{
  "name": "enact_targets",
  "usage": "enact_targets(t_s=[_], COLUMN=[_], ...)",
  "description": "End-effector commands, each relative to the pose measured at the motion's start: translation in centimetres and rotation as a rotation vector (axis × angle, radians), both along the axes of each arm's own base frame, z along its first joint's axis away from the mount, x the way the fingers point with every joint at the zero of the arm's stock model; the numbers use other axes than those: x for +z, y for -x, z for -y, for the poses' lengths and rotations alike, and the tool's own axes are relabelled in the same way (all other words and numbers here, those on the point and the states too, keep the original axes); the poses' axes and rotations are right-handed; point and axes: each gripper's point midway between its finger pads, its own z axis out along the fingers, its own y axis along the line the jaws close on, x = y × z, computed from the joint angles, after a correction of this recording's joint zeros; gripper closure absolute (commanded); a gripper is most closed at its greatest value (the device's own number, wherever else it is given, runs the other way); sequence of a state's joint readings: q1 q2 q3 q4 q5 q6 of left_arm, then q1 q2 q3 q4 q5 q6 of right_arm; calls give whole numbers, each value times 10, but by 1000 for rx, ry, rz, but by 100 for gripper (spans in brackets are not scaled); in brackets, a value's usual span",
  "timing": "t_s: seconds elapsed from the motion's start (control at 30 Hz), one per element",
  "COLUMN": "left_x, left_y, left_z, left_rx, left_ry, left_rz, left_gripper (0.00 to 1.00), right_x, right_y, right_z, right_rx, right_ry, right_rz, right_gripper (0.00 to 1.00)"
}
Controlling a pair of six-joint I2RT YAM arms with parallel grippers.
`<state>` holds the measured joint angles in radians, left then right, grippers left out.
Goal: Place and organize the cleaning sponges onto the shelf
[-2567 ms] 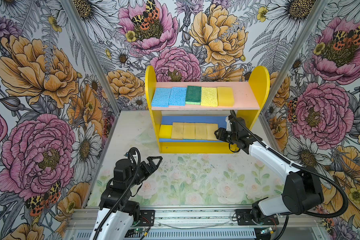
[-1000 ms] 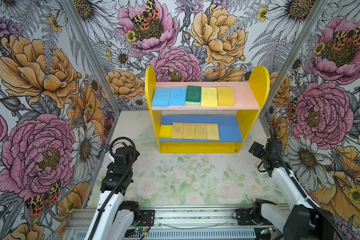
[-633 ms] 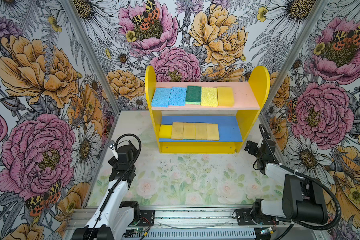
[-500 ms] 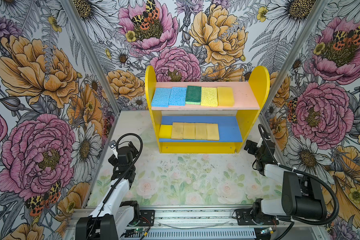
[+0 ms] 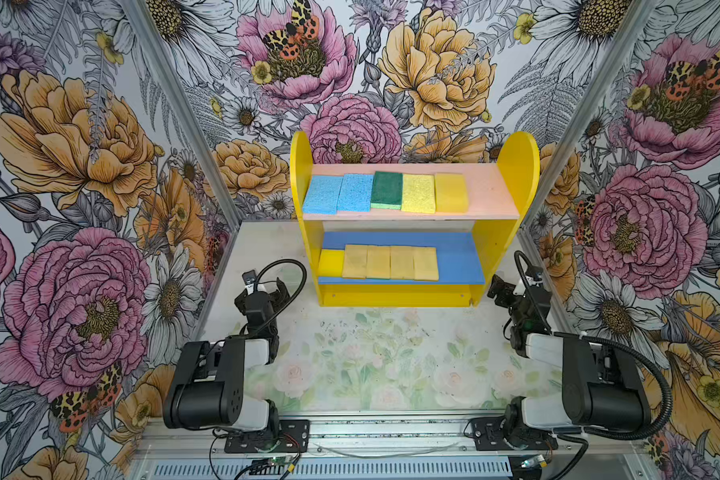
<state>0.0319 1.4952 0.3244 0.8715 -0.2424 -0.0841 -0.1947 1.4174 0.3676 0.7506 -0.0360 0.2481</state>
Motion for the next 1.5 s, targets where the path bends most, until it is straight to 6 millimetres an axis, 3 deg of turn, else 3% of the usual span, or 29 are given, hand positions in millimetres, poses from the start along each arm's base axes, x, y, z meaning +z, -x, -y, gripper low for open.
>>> enact_targets(t_s=[0.0,0.2,0.4,0.67,0.9,1.3,1.47], left_x=[20,17,17,17,16,17,17], left_y=[-13,-15,-16,-17,-17,-17,-17], left_z=[22,12,14,16,15,16,16], left_rx=[-121,-46,-48,-51,-50,-51,-50], left_ry=[-46,-48,-58,-64,-65,-66,-65], left_rz=[104,72,66,61,59,59,59], left_gripper=[1,1,1,1,1,1,1], right_x=[13,17,9,3,-4,-5,-6], right_y=[-5,6,16,1,-14,-17,-20], right_z=[-8,-20,-29,-26,-36,-40,-58], right_rx=[40,64,67,57,101,114,226], right_ry=[23,78,125,111,132,148,157], right_rz=[62,133,206,126,49,31,27], right_gripper=[5,5,4,4,1,1,1])
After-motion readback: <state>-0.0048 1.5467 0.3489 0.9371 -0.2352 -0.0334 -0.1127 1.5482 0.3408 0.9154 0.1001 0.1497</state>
